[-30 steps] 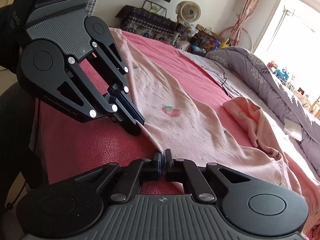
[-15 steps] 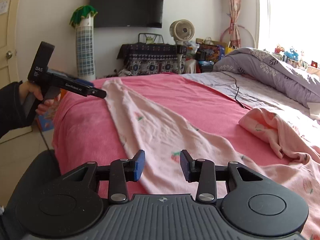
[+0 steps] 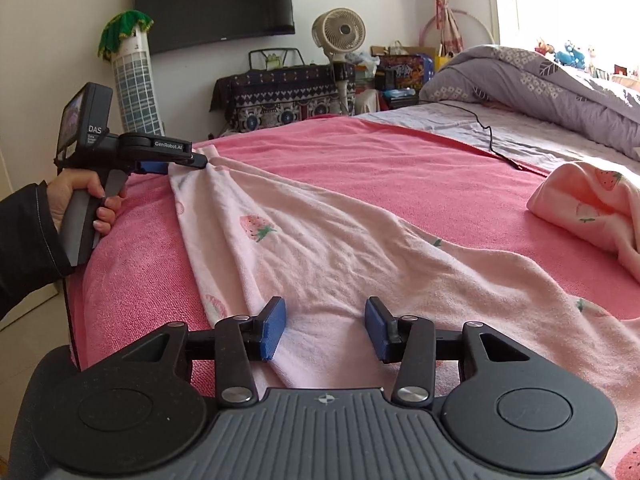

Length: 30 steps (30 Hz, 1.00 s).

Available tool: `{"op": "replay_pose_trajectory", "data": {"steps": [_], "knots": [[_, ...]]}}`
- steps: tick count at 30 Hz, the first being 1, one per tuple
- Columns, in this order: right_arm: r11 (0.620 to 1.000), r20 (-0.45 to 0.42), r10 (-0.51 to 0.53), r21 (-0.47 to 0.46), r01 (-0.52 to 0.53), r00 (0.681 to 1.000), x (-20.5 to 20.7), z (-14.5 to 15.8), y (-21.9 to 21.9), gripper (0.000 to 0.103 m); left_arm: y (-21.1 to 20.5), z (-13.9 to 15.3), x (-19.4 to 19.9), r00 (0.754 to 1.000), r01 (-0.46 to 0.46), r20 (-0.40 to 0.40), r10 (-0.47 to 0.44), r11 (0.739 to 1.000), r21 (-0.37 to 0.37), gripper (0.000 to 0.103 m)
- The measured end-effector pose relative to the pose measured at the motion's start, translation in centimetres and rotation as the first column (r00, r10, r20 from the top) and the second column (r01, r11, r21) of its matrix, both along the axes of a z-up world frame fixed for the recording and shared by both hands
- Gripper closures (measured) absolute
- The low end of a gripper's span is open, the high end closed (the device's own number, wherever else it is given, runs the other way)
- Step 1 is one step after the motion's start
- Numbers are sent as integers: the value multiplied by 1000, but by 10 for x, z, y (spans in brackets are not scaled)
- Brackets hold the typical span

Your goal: Fold clothes

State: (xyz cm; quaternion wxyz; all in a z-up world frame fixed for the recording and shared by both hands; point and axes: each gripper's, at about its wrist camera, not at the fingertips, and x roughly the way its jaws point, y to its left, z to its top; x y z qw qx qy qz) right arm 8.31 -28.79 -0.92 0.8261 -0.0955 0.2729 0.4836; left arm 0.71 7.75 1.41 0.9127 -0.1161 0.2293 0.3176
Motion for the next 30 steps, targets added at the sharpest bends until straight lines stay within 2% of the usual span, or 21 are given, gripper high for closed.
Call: {"op": "replay_pose_trajectory", "data": {"steps": [1,2,3,4,6,7,9,11,12,13,14,15,17,19,20,21,23,25,27,28,30], "knots": [[1000,6,0,-3,0,1000,-2,1,1,57,-10,1,5,998,26,-58,-21,996,90,52],[1000,12,-1,-6,1,1000,-3,2,2,57,-22,0,10,990,57,-141,-25,972,228,50],[1000,18,-1,-8,1,1000,-5,3,3,57,-34,-4,14,976,100,-216,-22,928,359,49],[1000,15,-1,-6,1,1000,-4,3,2,57,-43,-9,15,962,124,-272,7,879,460,49],[1000,6,10,4,-10,1000,-5,5,0,56,-43,-19,17,923,52,-323,207,766,640,55],[1000,1,21,12,-21,1000,-6,7,-1,56,-32,-20,13,912,9,-314,264,753,658,55],[999,-10,42,29,-42,999,-8,10,-4,51,6,-11,-5,912,-131,-268,311,840,527,56],[997,-21,64,45,-63,998,-10,13,-7,51,31,0,-27,920,-262,-180,349,887,381,62],[996,-26,75,54,-73,997,-11,15,-9,51,30,7,-34,932,-273,-138,336,899,342,64],[995,-31,86,62,-84,996,-12,17,-10,50,27,14,-41,944,-270,-100,315,910,314,64],[993,-36,97,71,-94,995,-13,18,-12,43,17,22,-45,961,-236,-69,269,922,308,64],[991,-41,107,80,-104,993,-14,20,-13,35,4,28,-43,977,-182,-52,208,932,314,59],[988,-50,129,97,-124,990,-16,23,-17,36,-25,39,-36,998,-35,-44,51,948,315,51],[983,-59,151,115,-144,987,-18,27,-20,36,-57,46,-25,993,120,-43,-113,946,302,47],[980,-63,162,123,-154,985,-19,28,-21,36,-71,46,-22,983,182,-44,-177,939,292,46],[985,-46,130,120,-124,990,-19,32,-31,35,-88,45,-17,970,241,-42,-239,929,281,46],[991,-9,66,117,-64,998,-16,38,-54,30,-118,38,-7,933,357,-50,-356,898,259,44],[995,36,-46,94,42,998,-9,41,-86,24,-144,23,5,888,460,-104,-449,853,246,39],[986,67,-167,35,165,984,2,34,-114,24,-160,6,16,862,506,-196,-468,821,265,39],[975,73,-224,-3,224,972,7,29,-125,24,-167,-3,20,860,506,-245,-448,815,282,39],[923,87,-351,-139,360,932,20,9,-155,24,-162,-12,18,868,491,-252,-429,819,297,33]]}}
